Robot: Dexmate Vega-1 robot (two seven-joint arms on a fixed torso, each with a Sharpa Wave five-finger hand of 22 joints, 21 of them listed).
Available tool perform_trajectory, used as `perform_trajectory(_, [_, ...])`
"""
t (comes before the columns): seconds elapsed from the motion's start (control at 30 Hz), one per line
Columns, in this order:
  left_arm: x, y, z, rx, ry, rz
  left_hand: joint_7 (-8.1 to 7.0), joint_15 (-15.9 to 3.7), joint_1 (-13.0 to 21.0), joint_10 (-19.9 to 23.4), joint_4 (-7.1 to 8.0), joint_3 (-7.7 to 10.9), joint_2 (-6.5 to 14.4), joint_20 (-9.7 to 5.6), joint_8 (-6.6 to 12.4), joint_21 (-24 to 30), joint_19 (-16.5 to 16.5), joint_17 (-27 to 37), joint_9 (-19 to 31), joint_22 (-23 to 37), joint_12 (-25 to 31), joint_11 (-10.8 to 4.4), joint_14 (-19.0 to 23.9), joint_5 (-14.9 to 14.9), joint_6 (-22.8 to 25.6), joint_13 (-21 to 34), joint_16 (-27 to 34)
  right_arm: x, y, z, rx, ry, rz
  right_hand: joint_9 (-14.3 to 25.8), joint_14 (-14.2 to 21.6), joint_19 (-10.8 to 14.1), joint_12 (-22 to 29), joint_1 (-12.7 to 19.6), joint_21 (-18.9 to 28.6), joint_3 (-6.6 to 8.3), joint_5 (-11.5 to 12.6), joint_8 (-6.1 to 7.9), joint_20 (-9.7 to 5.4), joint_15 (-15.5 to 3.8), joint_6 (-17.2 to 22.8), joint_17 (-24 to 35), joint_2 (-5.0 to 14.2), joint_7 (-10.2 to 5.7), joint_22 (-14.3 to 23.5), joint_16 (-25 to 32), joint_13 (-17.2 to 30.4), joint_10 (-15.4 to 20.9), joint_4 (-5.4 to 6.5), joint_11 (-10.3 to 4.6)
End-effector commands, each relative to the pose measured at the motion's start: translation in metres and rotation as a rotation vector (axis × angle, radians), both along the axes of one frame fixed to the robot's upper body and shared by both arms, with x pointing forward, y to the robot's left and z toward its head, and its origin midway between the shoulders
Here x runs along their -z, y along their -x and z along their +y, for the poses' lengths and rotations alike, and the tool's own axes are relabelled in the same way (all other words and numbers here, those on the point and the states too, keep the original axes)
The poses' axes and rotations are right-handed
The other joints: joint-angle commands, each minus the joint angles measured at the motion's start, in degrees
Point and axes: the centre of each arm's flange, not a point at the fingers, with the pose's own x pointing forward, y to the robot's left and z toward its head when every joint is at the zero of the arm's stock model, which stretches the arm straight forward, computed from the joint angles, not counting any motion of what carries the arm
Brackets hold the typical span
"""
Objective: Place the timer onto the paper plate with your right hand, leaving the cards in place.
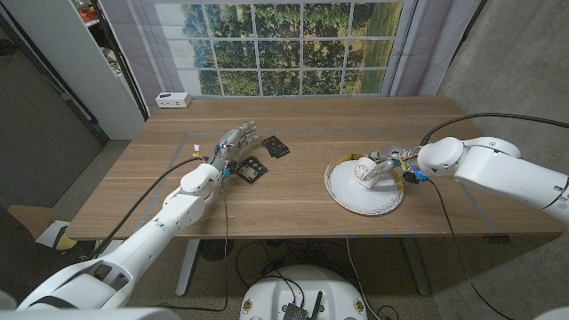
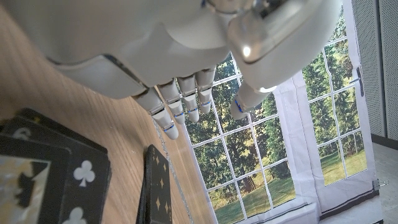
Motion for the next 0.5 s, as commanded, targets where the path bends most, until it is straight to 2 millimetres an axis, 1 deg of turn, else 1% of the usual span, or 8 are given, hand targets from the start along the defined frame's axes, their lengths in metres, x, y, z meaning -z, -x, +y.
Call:
perform_trajectory(0.03, [0.003,0.000,0.005,0.002,0.009,-0.003,-0.13,0.15,-0.3,0.8,-0.20,0.23,0.0,0.22,0.32,-0.2,0.6,0.1,0.2,0.3,0.5,-0.03,0.5,0.1,0.7,0.4,0.1,-0.020,0.008,-0.002,0.013,0.003,-0.010,-0.6,-1.7,-0.9,0.3,-0.9,-1.0,-0.77,0.4,0.10,0.50,-6.22,-4.6,-0.9,-0.50,-0.20,0.1,-0.6,-0.5,-2.2,0.14,0.38])
perform_trajectory(0.13, [0.004,0.000,0.007,-0.002,0.013,-0.003,-0.16,0.17,-0.3,0.8,-0.22,0.24,0.0,0.21,0.32,-0.2,0.6,0.1,0.2,0.3,0.4,-0.04,0.5,0.1,0.7,0.4,0.1,-0.024,0.010,-0.002,0.021,0.010,-0.016,-0.9,-2.8,-1.7,0.3,-1.4,-1.7,-1.04,0.5,0.26,0.91,-6.09,-6.1,-1.4,-0.65,-0.22,0.1,-0.8,-0.9,-3.3,0.27,0.46])
perform_trajectory(0.3, [0.007,0.001,0.009,0.004,0.019,-0.009,-0.10,0.12,-0.3,1.0,-0.25,0.26,0.0,0.25,0.34,-0.3,0.6,0.1,0.2,0.3,0.5,-0.01,0.6,0.1,0.8,0.4,0.1,-0.026,0.010,-0.004,0.033,0.014,-0.020,-1.1,-3.7,-2.1,0.4,-2.4,-2.4,-1.44,0.6,0.85,1.37,-5.49,-6.2,-2.2,-0.78,-0.23,0.1,-1.0,-1.4,-4.1,0.58,1.09])
perform_trajectory(0.43, [0.008,0.004,0.011,0.001,0.024,-0.012,-0.15,0.15,-0.3,1.0,-0.25,0.27,0.0,0.29,0.35,-0.4,0.6,0.1,0.2,0.3,0.5,-0.01,0.7,0.1,0.9,0.5,0.1,-0.030,0.012,-0.004,0.035,0.003,-0.048,-1.3,-4.2,-2.2,0.4,-3.5,-2.9,-1.92,0.5,0.97,1.79,-4.93,-6.5,-2.8,-1.10,-0.16,0.1,-1.0,-1.7,-4.6,0.95,1.91])
perform_trajectory(0.5, [0.010,0.006,0.012,-0.001,0.028,-0.015,-0.20,0.15,-0.3,1.1,-0.28,0.29,0.0,0.27,0.37,-0.4,0.7,0.1,0.2,0.3,0.5,0.01,0.7,0.1,0.9,0.5,0.1,-0.035,0.016,-0.005,0.045,-0.014,-0.087,-1.3,-4.5,-2.4,0.4,-4.0,-3.2,-2.18,0.6,0.96,1.99,-4.66,-6.9,-3.3,-1.38,0.13,0.1,-1.1,-2.0,-5.1,1.04,2.36])
